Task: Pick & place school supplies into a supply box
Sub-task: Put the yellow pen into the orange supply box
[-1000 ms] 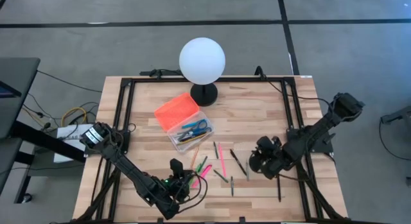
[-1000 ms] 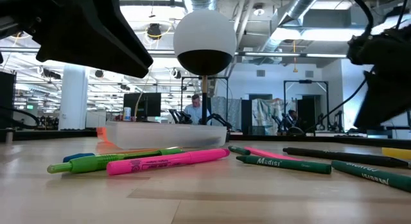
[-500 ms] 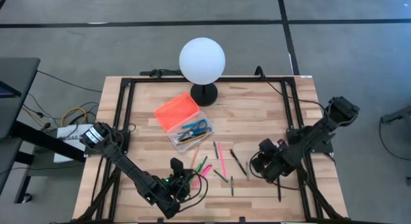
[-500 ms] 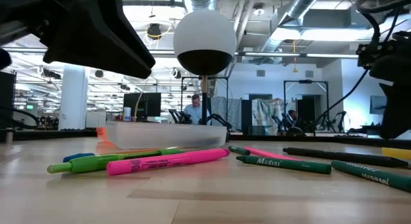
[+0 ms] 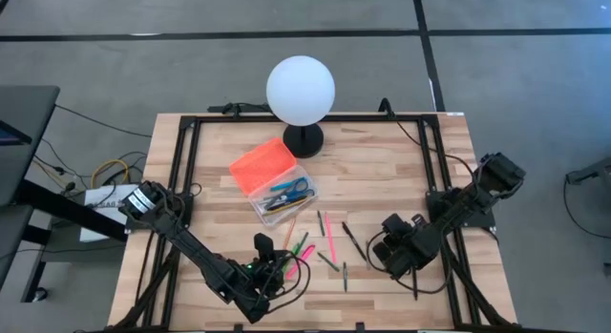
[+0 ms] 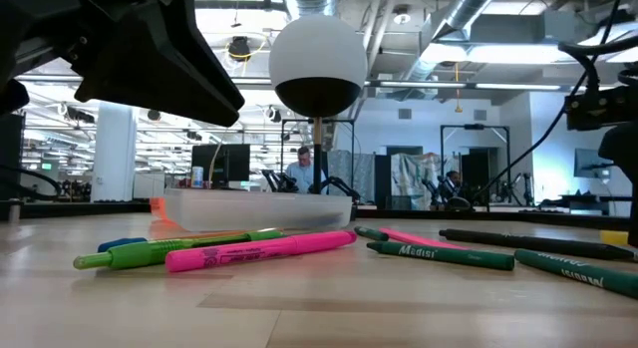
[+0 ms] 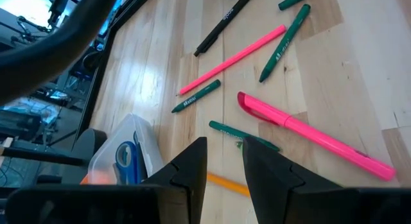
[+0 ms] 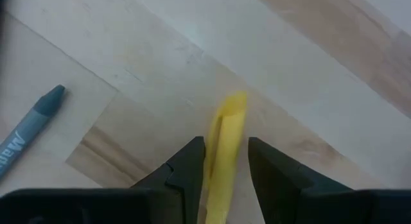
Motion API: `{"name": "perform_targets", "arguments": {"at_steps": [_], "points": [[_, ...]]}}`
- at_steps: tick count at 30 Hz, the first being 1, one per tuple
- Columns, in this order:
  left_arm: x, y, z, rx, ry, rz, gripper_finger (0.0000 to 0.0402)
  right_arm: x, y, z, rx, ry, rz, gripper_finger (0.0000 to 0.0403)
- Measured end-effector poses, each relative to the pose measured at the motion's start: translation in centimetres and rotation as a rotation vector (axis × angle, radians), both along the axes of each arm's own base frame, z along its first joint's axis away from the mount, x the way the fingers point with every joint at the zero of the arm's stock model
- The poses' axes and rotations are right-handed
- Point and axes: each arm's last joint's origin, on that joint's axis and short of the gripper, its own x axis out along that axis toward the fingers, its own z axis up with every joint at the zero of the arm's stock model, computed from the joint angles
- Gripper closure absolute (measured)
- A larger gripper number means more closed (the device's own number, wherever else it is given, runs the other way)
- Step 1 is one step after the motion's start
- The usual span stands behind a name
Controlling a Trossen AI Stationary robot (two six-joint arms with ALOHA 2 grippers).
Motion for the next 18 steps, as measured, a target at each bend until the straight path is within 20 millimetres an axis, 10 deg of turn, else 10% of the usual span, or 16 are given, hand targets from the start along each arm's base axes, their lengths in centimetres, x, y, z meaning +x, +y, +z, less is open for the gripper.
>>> {"name": "perform_targets", "arguments": {"at_steps": [18], "points": [[0.01,-0.01,0.0,-0.002,-0.001,0.0,0.0307,-0.6,0.53,0.71,0.161,0.113,0.075,0.0285]]}}
